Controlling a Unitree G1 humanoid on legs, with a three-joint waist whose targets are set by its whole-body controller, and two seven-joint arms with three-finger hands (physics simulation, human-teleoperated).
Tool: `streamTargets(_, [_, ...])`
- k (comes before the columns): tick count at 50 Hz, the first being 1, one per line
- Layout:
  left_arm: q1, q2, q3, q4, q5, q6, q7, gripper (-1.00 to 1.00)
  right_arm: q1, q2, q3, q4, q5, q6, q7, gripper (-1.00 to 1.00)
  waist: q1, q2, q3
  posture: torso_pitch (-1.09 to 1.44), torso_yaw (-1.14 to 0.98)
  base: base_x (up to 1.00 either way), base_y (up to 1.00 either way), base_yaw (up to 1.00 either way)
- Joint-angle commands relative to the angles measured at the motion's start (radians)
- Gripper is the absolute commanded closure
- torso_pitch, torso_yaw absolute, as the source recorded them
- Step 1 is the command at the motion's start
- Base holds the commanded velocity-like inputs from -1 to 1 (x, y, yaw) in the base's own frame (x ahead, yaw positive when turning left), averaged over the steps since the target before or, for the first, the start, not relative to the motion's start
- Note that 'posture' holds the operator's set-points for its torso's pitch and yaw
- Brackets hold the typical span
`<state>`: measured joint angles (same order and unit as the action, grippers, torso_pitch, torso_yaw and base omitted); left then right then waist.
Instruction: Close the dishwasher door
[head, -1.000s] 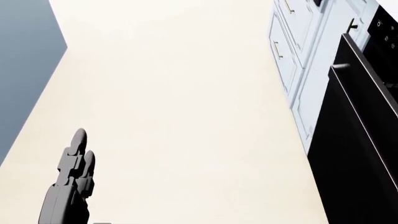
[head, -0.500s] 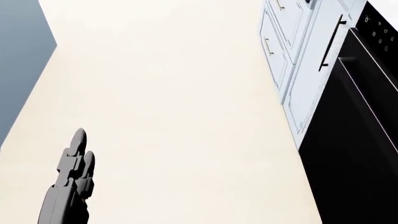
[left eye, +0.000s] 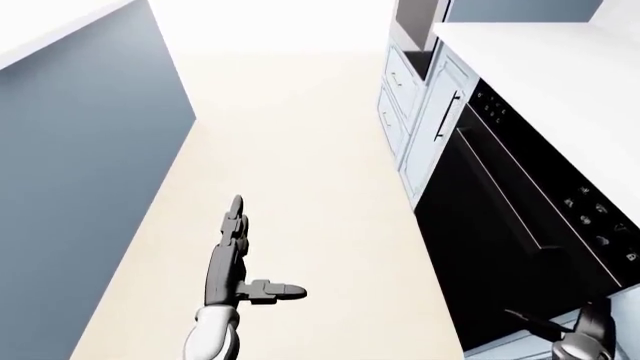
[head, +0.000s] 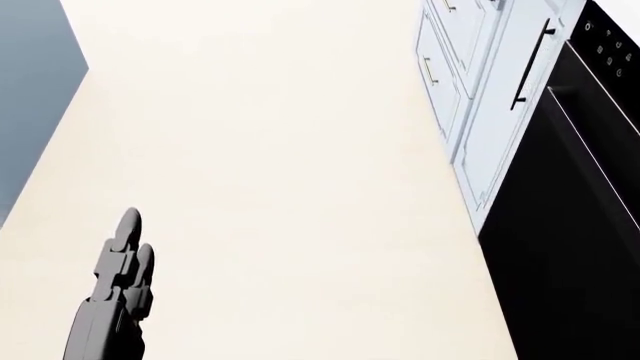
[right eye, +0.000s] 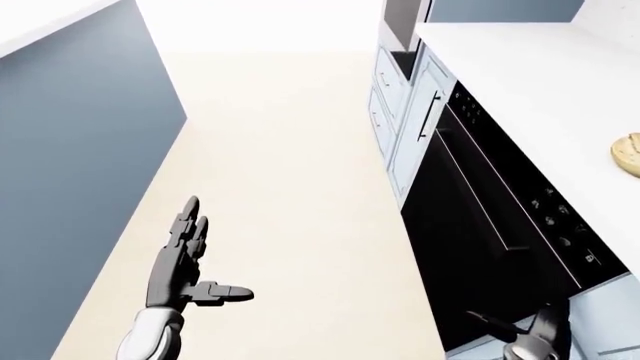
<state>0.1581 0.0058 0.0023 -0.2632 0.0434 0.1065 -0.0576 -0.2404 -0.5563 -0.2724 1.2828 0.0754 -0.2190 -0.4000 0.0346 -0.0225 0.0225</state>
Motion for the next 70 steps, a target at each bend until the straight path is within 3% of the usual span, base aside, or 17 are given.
streamTargets(1, [-0.013,0.001,-0.001,-0.043,-0.002,-0.031,0.0,-1.0,-0.012,-0.06,-0.031,-0.029,0.013,-0.032,-0.072,-1.0,-0.008,-0.016,-0.017,0.0,0.0,0.0,0.0,0.0])
streamTargets(39, [-0.012,0.001,0.002,-0.047,-0.001,-0.031,0.0,-1.0,0.024,-0.074,-0.063,-0.086,0.036,0.0,-0.076,-1.0,-0.007,-0.013,-0.019,0.0,0.0,0.0,0.0,0.0])
streamTargets(70, [-0.01,0.001,0.005,-0.056,-0.005,-0.025,-0.002,-1.0,0.06,-0.131,-0.118,-0.111,0.069,0.033,-0.062,-1.0,-0.001,-0.008,-0.016,0.0,0.0,0.0,0.0,0.0])
